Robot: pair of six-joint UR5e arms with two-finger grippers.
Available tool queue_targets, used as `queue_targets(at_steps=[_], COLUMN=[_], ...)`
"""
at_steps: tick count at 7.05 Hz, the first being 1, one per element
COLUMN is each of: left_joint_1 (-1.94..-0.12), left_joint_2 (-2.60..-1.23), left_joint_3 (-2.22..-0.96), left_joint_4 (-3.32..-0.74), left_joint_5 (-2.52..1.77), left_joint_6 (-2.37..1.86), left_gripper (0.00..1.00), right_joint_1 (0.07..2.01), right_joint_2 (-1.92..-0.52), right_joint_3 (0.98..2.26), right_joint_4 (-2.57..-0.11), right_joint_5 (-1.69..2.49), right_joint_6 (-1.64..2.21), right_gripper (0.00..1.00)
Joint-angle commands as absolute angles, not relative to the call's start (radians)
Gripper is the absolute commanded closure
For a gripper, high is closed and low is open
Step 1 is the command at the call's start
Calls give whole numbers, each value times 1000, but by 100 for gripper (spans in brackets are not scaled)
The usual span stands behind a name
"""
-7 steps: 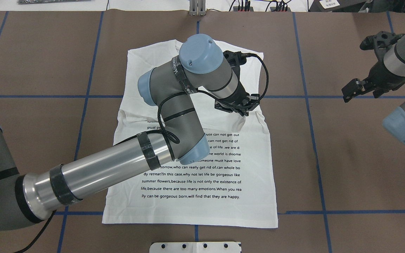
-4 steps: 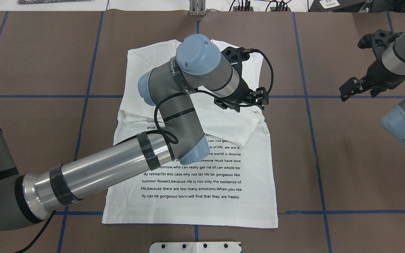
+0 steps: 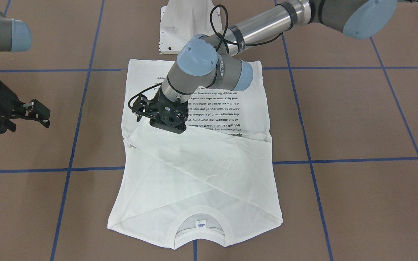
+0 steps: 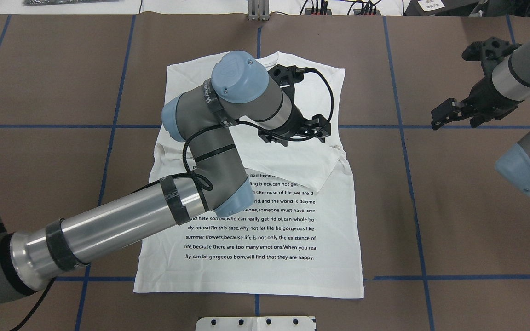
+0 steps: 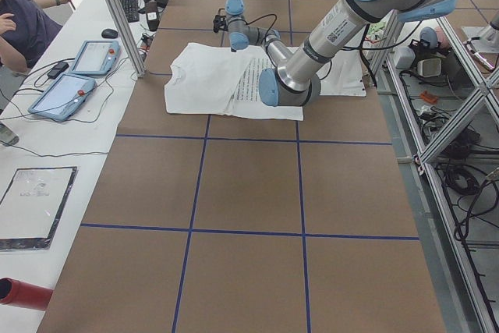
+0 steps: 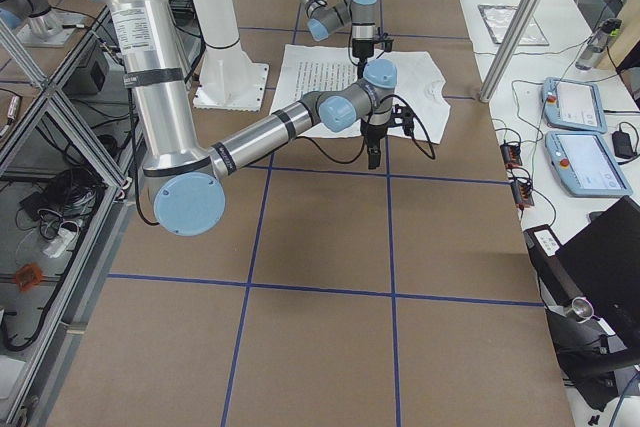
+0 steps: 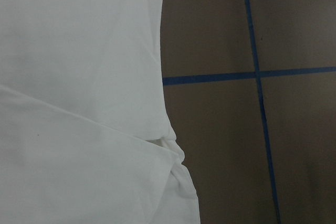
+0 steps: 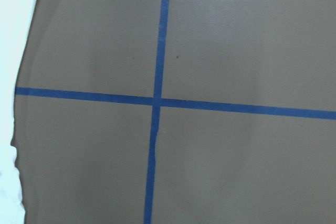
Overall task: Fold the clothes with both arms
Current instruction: 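Open the left gripper and draw it back from the shirt, then move both grippers down to the side edges of the shirt body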
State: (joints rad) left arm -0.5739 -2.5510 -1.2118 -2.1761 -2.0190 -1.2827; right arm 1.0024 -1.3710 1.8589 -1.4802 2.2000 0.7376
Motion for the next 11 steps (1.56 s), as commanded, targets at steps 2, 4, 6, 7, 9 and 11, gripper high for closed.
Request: queue_targets(at_steps=[2, 4, 6, 7, 9, 11], left_joint_1=[-620, -614, -576, -557, -549, -549], left_joint_2=[-2285, -2118, -2034, -1946, -1901, -1881], left_joint_3=[-1525, -1796, -1908, -1972, -2011, -2029], left_joint_4=[-2053, -1796, -1665, -1667, -1667, -1670], left_joint_5=[-1991, -1932, -1913, -1898, -1894, -1896], left_joint_6=[-1260, -1169, -1179, -1180, -1180, -1170], left_gripper=[0, 0, 0, 0, 0, 0], right_joint_1=[885, 832, 731, 665, 431, 278], right_joint_2=[-1431, -1485, -1489, -1489, -1479, -1474], right_joint_3=[1966, 2037, 2089, 2097, 2147, 2152], right_joint_4=[-1431, -1431, -1430, -1430, -1428, -1433], right_joint_5=[2138, 2128, 2054, 2005, 1811, 1694], right_joint_6=[914, 961, 1087, 1136, 1384, 1471], right_gripper=[0, 0, 0, 0, 0, 0])
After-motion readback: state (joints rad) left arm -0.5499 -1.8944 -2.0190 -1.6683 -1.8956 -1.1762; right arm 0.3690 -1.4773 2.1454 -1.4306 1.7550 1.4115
